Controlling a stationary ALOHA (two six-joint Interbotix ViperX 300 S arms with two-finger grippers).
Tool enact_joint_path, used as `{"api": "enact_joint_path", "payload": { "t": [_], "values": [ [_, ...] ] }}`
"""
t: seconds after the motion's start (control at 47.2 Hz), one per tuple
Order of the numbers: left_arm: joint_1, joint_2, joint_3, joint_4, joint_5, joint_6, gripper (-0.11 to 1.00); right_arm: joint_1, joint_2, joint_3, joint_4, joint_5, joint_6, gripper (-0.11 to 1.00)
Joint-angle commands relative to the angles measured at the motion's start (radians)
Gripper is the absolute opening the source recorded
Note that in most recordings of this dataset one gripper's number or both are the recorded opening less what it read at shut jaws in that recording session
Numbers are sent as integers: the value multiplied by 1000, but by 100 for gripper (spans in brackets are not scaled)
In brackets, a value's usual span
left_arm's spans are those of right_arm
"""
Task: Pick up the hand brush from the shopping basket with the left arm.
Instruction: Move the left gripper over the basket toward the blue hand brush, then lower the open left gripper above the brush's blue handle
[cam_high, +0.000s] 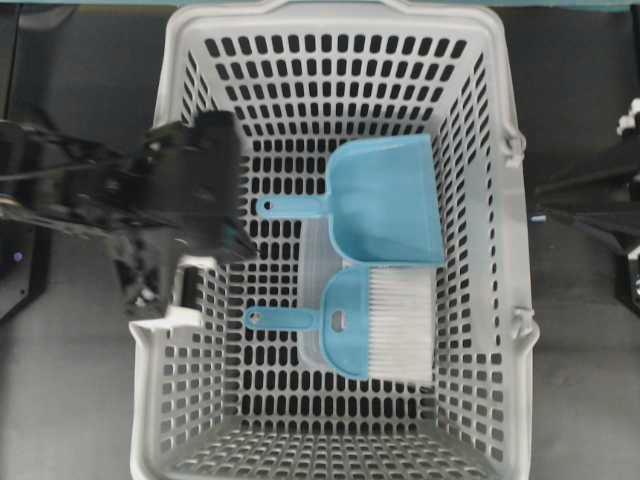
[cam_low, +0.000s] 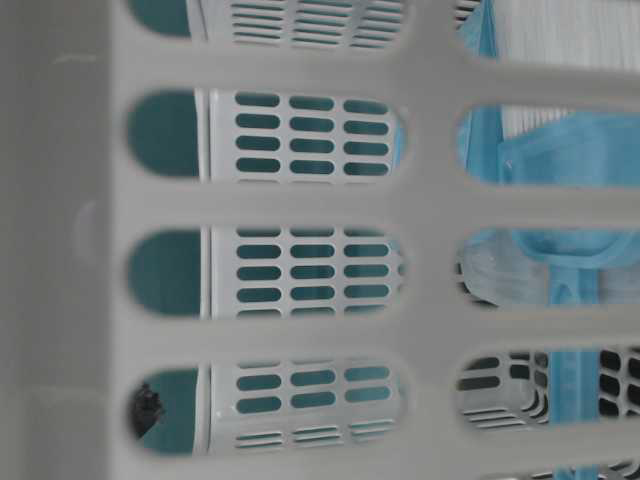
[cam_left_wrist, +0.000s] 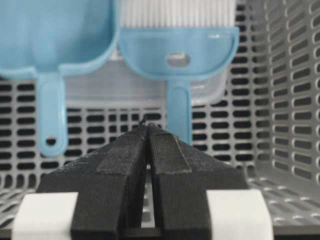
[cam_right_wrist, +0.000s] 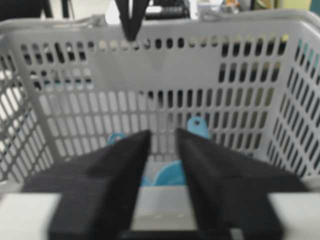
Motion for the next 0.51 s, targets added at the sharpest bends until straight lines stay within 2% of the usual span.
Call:
{"api": "enact_joint_path", "payload": {
  "t": [0.0, 0.085, 0.127, 0.191, 0.297, 0.36, 0.424, 0.488],
  "values": [
    [-9, 37, -63, 3, 25, 6, 1, 0, 3, -23, 3, -8, 2, 39],
    [-11, 72, -67, 3, 26, 0, 7, 0, 2, -25, 3, -8, 3, 57],
    [-12, 84, -69, 3, 26, -3, 17, 2, 0, -23, 3, -9, 5, 66],
    [-18, 103, -71, 3, 31, -5, 36, 2, -3, -25, 3, -18, 5, 74],
    [-32, 141, -77, 5, 32, -12, 69, 2, -14, -25, 3, -40, 3, 76],
    [-41, 166, -78, 3, 32, -14, 83, 2, -17, -23, 3, -43, 3, 76],
    [-52, 196, -80, 3, 32, -15, 91, 2, -21, -21, 5, -43, 3, 76],
    [-64, 229, -86, 3, 26, -20, 90, 3, -25, -20, 3, -43, 5, 76]
  ]
}}
